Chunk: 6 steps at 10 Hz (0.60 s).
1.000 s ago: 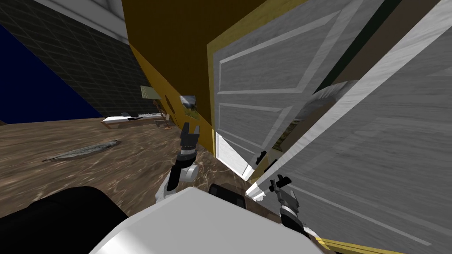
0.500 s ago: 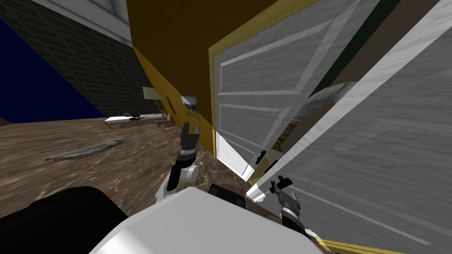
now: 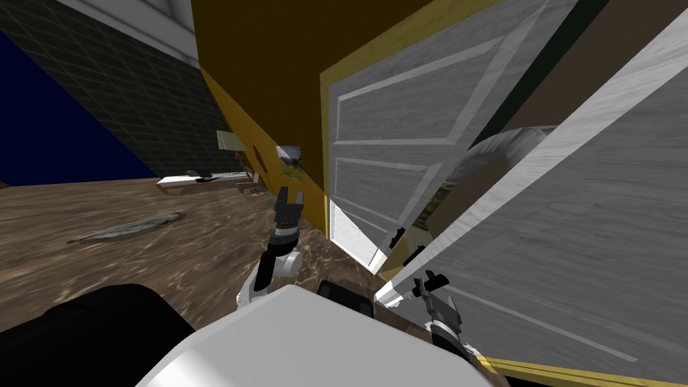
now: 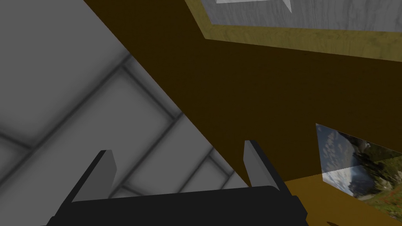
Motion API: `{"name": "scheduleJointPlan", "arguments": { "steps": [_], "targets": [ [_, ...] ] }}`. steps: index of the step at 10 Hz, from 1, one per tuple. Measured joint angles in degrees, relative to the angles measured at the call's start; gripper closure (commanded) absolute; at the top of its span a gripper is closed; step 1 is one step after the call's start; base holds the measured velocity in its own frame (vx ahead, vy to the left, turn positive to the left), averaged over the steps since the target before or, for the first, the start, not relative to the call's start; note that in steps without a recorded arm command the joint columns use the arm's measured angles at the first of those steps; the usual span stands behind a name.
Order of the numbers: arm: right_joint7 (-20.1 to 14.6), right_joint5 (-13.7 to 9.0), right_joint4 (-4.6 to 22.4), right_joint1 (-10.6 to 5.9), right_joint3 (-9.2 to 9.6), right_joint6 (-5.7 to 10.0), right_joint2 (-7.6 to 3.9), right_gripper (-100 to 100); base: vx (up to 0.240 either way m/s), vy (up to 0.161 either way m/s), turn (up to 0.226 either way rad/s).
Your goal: Pull the door open
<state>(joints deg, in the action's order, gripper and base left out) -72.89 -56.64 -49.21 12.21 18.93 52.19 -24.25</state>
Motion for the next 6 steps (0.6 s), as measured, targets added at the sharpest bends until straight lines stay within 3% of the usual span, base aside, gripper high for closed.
{"name": "scheduleJointPlan", "arguments": {
  "steps": [1, 2, 3, 4, 5, 6],
  "targets": [
    [0.4, -0.1, -0.5, 0.47, -0.06, -0.25, 0.07, 100, -0.009, -0.020, 0.008],
    [-0.7, 0.4, 1.7, -0.74, 0.52, 0.60, 0.34, 100, -0.028, 0.005, 0.009],
    [-0.9, 0.3, 2.2, -1.05, 0.33, 0.66, 0.48, 100, -0.054, 0.017, -0.002],
    [-0.3, 0.1, 0.9, -0.18, -0.08, 0.22, 0.12, 100, -0.045, 0.019, -0.008],
    [-0.7, 0.2, 1.3, -0.27, -0.05, -0.05, -0.35, 100, -0.011, 0.015, -0.022],
    [-1.5, 0.4, 3.5, -1.51, 0.15, 0.32, -0.06, 100, 0.000, -0.005, 0.010]
  ]
}}
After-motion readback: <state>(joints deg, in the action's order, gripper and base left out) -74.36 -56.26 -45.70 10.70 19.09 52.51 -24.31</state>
